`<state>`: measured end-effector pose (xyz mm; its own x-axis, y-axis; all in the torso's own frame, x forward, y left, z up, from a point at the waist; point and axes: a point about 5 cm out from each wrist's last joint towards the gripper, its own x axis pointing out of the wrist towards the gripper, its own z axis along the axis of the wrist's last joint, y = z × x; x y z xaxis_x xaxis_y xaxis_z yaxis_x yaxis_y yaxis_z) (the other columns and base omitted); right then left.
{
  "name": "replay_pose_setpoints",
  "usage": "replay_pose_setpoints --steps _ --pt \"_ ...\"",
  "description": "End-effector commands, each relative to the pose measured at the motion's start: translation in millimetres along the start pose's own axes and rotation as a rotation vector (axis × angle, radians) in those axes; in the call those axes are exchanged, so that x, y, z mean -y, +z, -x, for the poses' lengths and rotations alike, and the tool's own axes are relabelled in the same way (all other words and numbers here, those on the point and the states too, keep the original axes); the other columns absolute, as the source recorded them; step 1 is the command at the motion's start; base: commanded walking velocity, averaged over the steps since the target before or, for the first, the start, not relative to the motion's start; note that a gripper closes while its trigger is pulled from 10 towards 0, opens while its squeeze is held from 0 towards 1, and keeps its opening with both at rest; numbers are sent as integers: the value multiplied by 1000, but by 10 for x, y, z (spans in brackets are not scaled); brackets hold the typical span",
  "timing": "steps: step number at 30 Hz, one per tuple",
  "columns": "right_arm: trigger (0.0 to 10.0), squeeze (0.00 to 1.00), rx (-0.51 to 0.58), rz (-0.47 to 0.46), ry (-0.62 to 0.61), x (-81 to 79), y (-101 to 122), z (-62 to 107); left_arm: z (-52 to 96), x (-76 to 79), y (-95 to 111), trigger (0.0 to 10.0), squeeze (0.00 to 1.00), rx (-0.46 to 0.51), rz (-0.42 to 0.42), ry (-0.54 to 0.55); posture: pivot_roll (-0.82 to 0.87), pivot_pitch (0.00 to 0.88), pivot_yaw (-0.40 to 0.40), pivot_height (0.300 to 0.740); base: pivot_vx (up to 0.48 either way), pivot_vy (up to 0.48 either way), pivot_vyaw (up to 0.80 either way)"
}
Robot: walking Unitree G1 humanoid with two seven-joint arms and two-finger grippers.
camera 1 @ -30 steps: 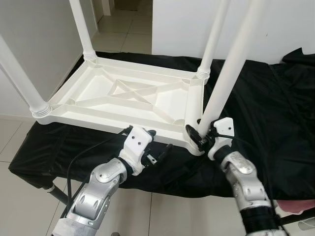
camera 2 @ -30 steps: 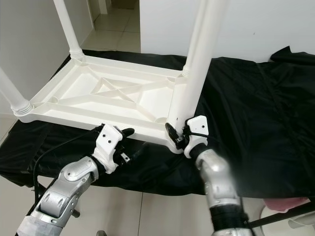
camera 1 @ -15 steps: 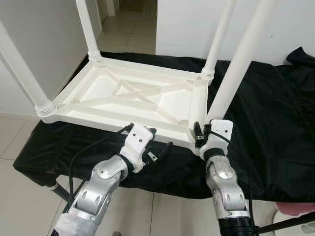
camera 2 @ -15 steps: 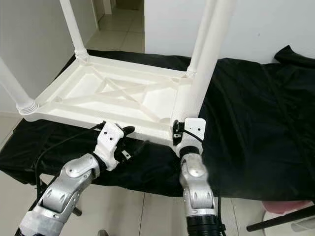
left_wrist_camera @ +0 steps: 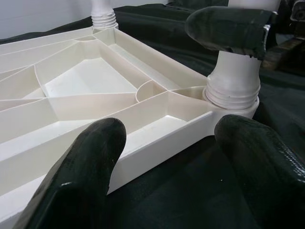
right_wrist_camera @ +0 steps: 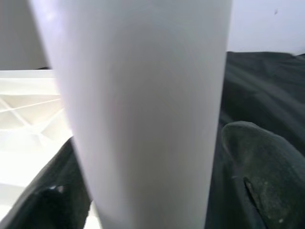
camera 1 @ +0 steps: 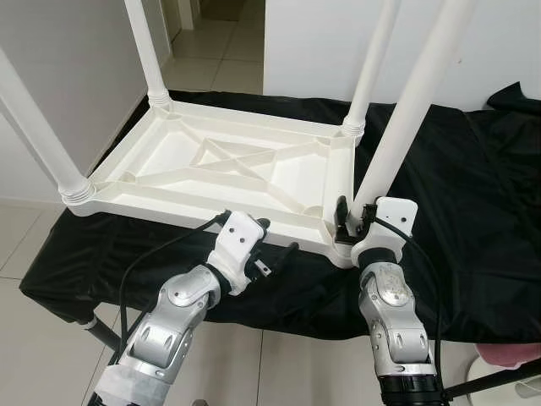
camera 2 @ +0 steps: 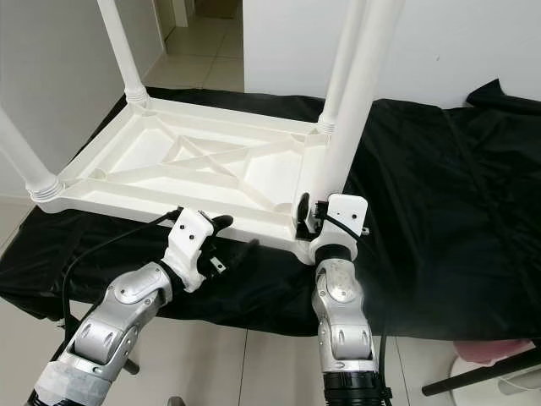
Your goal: Building children table
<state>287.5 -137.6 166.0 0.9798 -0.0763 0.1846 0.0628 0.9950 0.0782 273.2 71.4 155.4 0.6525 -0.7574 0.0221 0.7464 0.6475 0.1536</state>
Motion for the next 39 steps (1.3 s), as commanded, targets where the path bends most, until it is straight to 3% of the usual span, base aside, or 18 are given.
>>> replay_pose_setpoints --steps 1,3,5,9,12,16,18,22,25,26,27,28,37,38,39 --pt "10000 0 -3 -11 21 8 -23 32 4 10 -25 10000 0 -9 -6 -12 9 53 23 740 0 0 0" --pt "10000 0 0 -3 39 57 -23 31 5 11 -23 10000 0 -9 -4 -13 9 53 24 740 0 0 0" --pt "10000 0 -1 30 133 220 -39 6 14 23 -30 10000 0 -11 -3 -19 6 49 26 740 0 0 0" --pt "10000 0 -10 39 184 267 -52 -23 9 28 -36 10000 0 -13 -3 -22 5 49 26 740 0 0 0" --pt "10000 0 -42 72 332 346 -98 -126 -1 49 -35 10000 0 -10 1 -30 2 43 25 740 0 0 0" --pt "10000 0 -52 100 392 342 -119 -159 -6 51 -36 10000 0 -11 -1 -31 4 42 23 740 0 0 0" --pt "10000 0 -78 115 502 308 -165 -185 -11 57 -34 10000 0 -10 -1 -32 8 37 21 740 0 0 0" --pt "10000 0 -109 117 592 275 -220 -197 -14 60 -35 10000 0 -9 -1 -32 11 32 21 740 0 0 0" --pt "10000 0 -120 116 620 261 -239 -200 -14 60 -36 10000 0 -9 -1 -32 11 32 21 740 0 0 0" --pt "3373 0 -126 131 661 239 -259 -232 -19 66 -36 10000 0 -9 -1 -33 13 24 18 740 0 0 0" --pt "3373 0 -126 131 661 239 -259 -232 -19 66 -36 10000 0 -9 -1 -33 13 24 18 740 0 0 0" --pt "0 0 -138 155 707 225 -284 -285 -26 80 -42 10000 0 -8 0 -36 12 19 17 740 0 0 0" --pt "0 0 -160 215 712 345 -343 -322 -35 111 -57 10000 0 -7 5 -42 4 7 11 740 0 0 0" --pt "1451 0 -169 207 695 373 -359 -318 -46 117 -58 10000 0 -6 4 -46 5 0 9 740 0 0 0" --pt "1451 0 -169 207 695 373 -359 -318 -46 117 -58 10000 0 -6 4 -46 5 0 9 740 0 0 0"
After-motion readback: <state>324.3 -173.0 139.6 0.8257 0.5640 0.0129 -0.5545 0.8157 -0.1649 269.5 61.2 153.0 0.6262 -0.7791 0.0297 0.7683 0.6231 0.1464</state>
